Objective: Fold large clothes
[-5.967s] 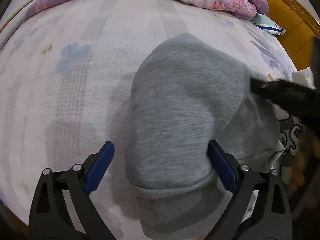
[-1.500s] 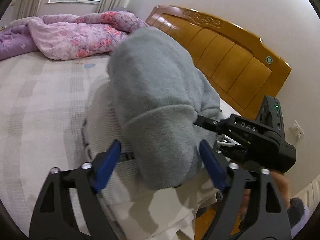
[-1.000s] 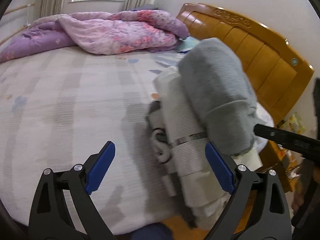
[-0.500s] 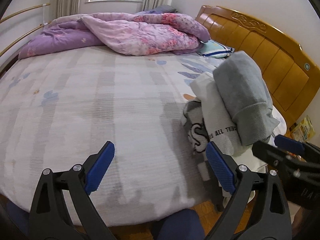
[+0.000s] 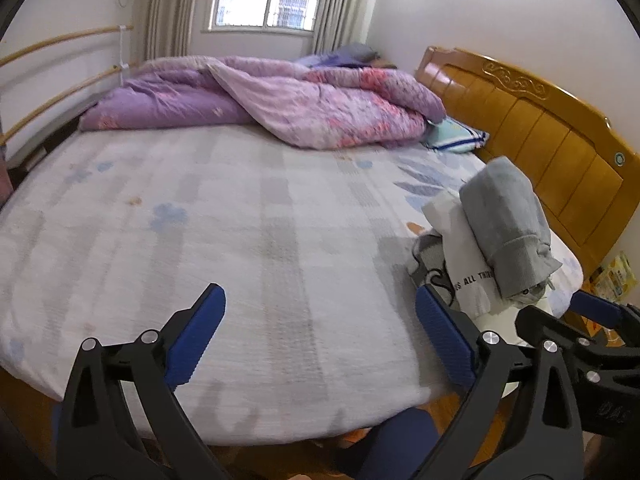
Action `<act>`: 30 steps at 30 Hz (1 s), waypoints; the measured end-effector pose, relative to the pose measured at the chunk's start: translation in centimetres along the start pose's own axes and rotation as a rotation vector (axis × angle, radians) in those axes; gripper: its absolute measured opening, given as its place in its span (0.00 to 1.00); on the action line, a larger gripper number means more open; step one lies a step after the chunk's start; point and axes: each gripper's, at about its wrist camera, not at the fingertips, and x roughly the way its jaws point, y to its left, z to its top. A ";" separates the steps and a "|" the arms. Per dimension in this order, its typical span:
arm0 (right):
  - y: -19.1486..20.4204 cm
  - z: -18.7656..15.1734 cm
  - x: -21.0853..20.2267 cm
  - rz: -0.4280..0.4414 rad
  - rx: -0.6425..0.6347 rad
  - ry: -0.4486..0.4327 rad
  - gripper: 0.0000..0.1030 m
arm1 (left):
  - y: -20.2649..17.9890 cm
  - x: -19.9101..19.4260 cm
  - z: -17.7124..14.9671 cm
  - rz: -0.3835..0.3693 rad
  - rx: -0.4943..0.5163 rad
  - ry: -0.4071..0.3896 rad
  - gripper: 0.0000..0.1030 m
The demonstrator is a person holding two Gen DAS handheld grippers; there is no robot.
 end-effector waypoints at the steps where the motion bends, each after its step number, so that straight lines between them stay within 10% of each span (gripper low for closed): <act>1: 0.3 -0.1 -0.4 -0.004 -0.005 -0.006 0.89 | 0.2 -0.5 0.0 0.006 0.005 -0.005 0.94; 30: 6.4 -3.0 -17.2 0.050 -0.084 -0.337 0.91 | 2.3 -21.4 0.9 0.108 0.034 -0.325 0.95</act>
